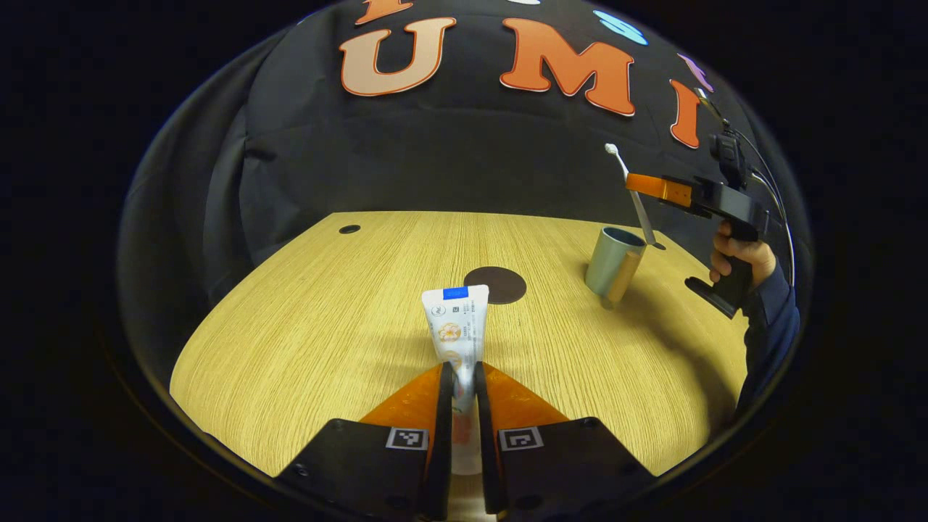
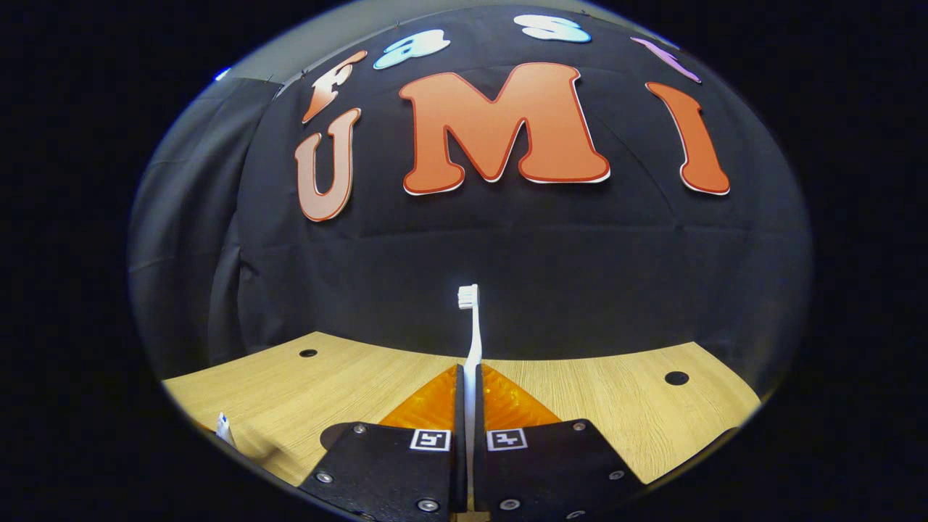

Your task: Put the toothbrush and toothpaste on the desktop into the cup, then pick up the cup and place it on the coaster on the desktop.

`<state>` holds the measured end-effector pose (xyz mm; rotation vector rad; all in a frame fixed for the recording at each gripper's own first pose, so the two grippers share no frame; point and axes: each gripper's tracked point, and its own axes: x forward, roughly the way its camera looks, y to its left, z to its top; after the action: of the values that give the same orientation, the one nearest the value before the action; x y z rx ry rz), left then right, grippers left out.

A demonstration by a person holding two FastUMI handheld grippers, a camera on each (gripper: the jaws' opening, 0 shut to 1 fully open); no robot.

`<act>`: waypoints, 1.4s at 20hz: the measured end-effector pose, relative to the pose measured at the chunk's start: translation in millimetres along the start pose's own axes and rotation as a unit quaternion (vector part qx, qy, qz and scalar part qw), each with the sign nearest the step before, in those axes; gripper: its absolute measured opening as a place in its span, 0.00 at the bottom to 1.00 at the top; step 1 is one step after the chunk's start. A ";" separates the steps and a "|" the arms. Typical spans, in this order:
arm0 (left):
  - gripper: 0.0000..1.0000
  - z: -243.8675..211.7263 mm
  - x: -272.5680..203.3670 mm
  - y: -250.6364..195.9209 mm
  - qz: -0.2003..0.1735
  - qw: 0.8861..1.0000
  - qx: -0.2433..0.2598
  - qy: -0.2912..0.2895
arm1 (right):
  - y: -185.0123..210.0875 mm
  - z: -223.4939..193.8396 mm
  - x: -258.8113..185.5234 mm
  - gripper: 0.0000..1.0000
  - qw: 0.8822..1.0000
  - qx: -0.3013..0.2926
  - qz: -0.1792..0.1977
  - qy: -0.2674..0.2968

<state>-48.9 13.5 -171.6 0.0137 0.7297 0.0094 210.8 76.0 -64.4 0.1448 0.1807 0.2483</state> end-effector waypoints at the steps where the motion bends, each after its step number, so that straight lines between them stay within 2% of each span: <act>1: 0.22 0.2 -1.1 0.4 0.001 1.000 0.000 0.000 | -2.4 -1.0 5.2 0.04 1.000 -0.004 -0.002 -0.005; 4: 0.21 4.9 -2.7 3.5 0.008 1.000 0.004 -0.011 | -7.9 -10.9 19.0 0.04 1.000 0.001 -0.001 -0.007; 6: 0.10 13.1 -7.2 3.8 0.011 1.000 0.011 -0.023 | -7.9 -22.8 24.9 0.04 1.000 0.014 0.004 0.001; 9: 0.13 15.3 -18.0 -1.5 0.008 1.000 0.009 -0.018 | -10.5 -39.0 34.2 0.04 1.000 0.017 0.001 0.016; 14: 0.13 3.4 -5.8 -5.6 -0.015 1.000 -0.006 0.011 | -16.6 -52.3 38.1 0.04 0.999 0.032 -0.001 0.037; 16: 0.21 -0.1 4.9 -15.9 -0.033 0.999 -0.012 0.024 | -17.5 -55.3 39.5 0.04 0.998 0.036 0.000 0.042; 17: 0.28 -0.8 8.3 -19.1 -0.038 0.999 -0.009 0.030 | -18.6 -57.4 39.9 0.04 0.998 0.033 -0.001 0.045; 20: 0.29 -2.2 17.4 -35.0 -0.064 0.996 -0.002 0.054 | -18.5 -63.8 38.6 0.05 0.998 0.036 0.001 0.058; 22: 0.53 0.7 21.0 -46.5 -0.082 0.995 0.005 0.061 | -19.1 -69.2 35.8 0.06 0.997 0.039 0.001 0.069; 23: 0.63 3.1 24.3 -51.5 -0.089 0.994 0.006 0.067 | -18.4 -70.0 35.4 0.07 0.996 0.042 0.004 0.074; 25: 0.74 -2.9 28.5 -61.2 -0.100 0.991 0.007 0.087 | -17.9 -72.7 31.4 0.07 0.996 0.041 0.006 0.081; 26: 0.77 -4.8 33.5 -60.1 -0.095 0.991 0.007 0.092 | -17.8 -74.4 29.3 0.08 0.995 0.041 0.008 0.086; 27: 0.68 -5.2 36.8 -59.9 -0.094 0.991 0.008 0.098 | -17.8 -74.5 26.9 0.08 0.995 0.042 0.010 0.088; 28: 0.73 -5.3 39.7 -61.3 -0.095 0.990 0.008 0.103 | -17.5 -75.5 24.4 0.08 0.995 0.042 0.012 0.090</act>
<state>-22.6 -47.2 -203.0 -0.0430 0.9345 -0.1794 223.4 74.5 -144.7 0.2093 0.3693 0.2785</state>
